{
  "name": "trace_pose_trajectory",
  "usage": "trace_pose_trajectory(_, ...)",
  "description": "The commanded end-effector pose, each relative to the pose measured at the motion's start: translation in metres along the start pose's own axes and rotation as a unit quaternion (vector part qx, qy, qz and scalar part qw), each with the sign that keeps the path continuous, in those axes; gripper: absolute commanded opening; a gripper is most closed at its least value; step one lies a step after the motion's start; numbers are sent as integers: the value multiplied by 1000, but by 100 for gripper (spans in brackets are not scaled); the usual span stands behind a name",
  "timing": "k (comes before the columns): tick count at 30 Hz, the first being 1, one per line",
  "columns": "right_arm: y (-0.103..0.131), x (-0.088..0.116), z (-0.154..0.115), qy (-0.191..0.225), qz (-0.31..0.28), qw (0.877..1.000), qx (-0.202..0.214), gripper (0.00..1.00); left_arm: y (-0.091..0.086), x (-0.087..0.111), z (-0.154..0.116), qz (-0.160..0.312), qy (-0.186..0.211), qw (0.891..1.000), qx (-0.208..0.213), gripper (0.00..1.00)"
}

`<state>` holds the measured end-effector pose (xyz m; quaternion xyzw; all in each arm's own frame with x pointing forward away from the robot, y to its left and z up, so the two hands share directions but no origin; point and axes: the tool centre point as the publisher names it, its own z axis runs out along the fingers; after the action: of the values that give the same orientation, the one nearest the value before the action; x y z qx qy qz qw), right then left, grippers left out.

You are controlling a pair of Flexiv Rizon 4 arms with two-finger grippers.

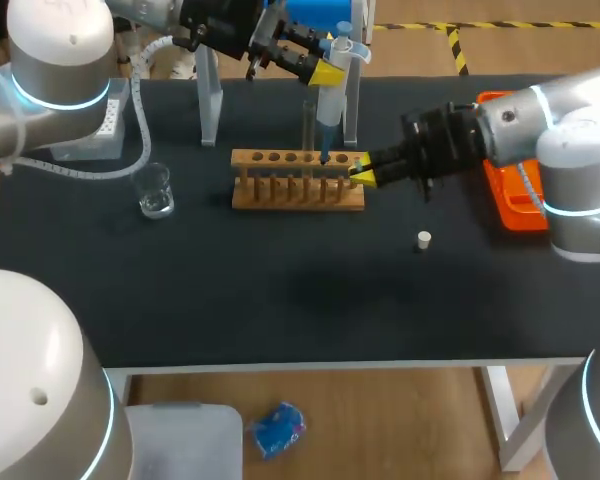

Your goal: Invert the test tube, pick up the pipette, mount the tip to pipette, aspirate from beaker and dispense into the tube, eject the tip, return the pipette, and cap with the stopper.

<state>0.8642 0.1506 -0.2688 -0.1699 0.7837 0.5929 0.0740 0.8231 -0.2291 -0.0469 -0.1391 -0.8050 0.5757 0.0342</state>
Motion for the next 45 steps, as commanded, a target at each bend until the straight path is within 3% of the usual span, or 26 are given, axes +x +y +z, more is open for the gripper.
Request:
trace_pose_trajectory(1,-8,0,14,3,2,1000,-6,0,-1,0,-1,0,1,1000,-1,0)
trace_pose_trajectory(18,5,-3,40,17,30,999,-35,0,-1,0,-1,0,1,1000,-1,0)
trace_pose_trajectory(45,16,-5,46,26,20,999,-43,0,-1,0,-1,0,1,1000,-1,0)
